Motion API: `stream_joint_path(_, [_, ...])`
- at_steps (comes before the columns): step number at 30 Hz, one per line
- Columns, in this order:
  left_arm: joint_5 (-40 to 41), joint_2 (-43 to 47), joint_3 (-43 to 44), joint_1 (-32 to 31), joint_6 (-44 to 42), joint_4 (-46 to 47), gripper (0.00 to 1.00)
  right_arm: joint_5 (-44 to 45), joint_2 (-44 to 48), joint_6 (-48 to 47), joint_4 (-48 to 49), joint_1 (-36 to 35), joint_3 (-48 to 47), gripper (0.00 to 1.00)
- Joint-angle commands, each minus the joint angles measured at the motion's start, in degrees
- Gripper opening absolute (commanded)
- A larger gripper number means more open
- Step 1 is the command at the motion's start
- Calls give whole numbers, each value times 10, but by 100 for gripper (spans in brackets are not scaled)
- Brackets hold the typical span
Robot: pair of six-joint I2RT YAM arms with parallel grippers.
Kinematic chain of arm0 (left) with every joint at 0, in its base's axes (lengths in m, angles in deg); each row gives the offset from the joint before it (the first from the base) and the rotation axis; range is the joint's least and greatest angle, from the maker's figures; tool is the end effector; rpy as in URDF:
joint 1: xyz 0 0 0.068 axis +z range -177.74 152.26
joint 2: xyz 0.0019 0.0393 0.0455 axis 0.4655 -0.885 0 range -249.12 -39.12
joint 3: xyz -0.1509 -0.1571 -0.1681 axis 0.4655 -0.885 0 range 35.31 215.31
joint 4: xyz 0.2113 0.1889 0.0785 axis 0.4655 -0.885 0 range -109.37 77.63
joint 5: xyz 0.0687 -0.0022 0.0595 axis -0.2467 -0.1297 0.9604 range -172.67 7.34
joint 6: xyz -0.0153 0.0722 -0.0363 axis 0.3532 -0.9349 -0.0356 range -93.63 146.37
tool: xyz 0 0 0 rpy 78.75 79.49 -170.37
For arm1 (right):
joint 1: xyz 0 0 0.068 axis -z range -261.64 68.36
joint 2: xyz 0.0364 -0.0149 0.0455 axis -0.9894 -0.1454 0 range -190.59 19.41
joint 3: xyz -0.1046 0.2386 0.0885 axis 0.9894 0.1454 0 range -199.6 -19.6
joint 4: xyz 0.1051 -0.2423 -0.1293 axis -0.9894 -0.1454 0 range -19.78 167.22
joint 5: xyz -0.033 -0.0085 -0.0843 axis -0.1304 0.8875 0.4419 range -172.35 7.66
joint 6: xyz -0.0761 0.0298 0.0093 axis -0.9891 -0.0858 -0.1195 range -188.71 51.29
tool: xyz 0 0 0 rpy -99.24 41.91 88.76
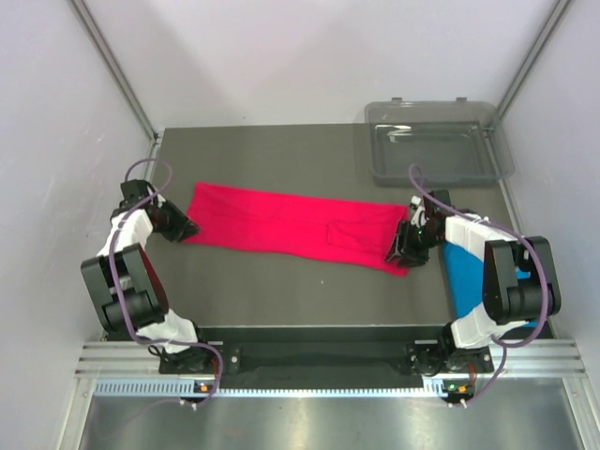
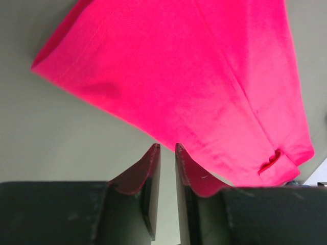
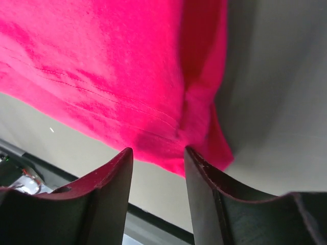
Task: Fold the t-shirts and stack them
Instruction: Fold the tshirt
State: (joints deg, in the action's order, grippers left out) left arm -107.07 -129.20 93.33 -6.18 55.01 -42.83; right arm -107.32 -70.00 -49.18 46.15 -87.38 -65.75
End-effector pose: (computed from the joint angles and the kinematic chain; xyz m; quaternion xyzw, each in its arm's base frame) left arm 0.3396 0.1024 0.1589 -0.3573 0.8810 -0.2193 0.2191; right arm 0.2950 0.0600 0.0983 0.0869 0.9638 0.2382 0.0831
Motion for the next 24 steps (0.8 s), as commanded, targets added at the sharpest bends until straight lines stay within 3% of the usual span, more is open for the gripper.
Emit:
stream_joint_path(1, [16, 76, -9, 3, 9, -1, 24, 43, 19, -28, -2, 4, 17, 46])
stream_joint_path(6, [67, 95, -10, 4, -14, -33, 26, 49, 108, -21, -48, 0, -21, 48])
stream_joint_path(11, [143, 92, -13, 6, -31, -22, 35, 27, 148, -34, -70, -5, -54, 62])
stream_joint_path(15, [85, 40, -11, 29, -11, 0, 38, -31, 152, -6, -57, -13, -27, 62])
stream_joint_path(24, [27, -40, 26, 86, 9, 22, 38, -37, 218, 67, 11, -49, 59, 63])
